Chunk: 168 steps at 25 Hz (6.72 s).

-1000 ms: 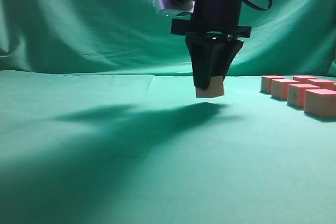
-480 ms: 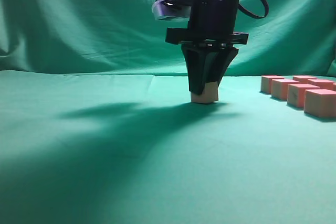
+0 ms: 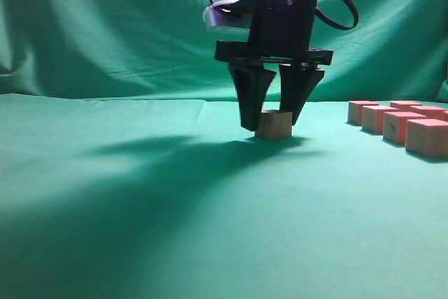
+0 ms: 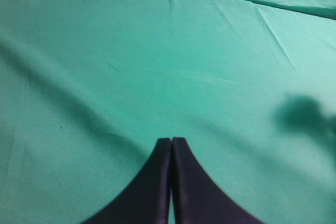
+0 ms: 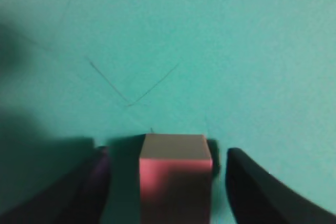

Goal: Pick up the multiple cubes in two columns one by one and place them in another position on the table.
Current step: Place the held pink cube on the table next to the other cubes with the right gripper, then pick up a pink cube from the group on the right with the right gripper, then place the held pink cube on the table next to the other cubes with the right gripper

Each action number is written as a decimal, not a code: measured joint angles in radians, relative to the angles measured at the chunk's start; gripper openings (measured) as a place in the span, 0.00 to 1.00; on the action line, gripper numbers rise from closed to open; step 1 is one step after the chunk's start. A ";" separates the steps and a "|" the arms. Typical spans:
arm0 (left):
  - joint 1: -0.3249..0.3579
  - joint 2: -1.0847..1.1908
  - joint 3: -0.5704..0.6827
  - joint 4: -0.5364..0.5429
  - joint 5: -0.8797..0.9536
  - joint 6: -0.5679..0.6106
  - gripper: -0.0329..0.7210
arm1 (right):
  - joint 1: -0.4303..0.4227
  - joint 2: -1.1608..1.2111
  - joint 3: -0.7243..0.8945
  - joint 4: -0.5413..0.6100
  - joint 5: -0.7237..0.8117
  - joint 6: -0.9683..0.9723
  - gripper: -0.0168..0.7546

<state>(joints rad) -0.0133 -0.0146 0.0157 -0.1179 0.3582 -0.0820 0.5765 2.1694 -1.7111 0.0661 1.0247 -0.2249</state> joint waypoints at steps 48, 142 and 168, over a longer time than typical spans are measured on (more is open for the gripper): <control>0.000 0.000 0.000 0.000 0.000 0.000 0.04 | -0.330 -0.764 0.966 -0.190 -0.337 0.474 0.77; 0.000 0.000 0.000 0.000 0.000 0.000 0.04 | 0.055 0.177 -0.362 0.016 0.185 -0.550 0.37; 0.000 0.000 0.000 0.000 0.000 0.000 0.04 | 0.028 0.177 -0.362 0.022 0.197 -0.550 0.37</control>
<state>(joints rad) -0.0133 -0.0146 0.0157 -0.1179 0.3582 -0.0820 0.6045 2.3467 -2.0735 0.0882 1.2215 -0.7751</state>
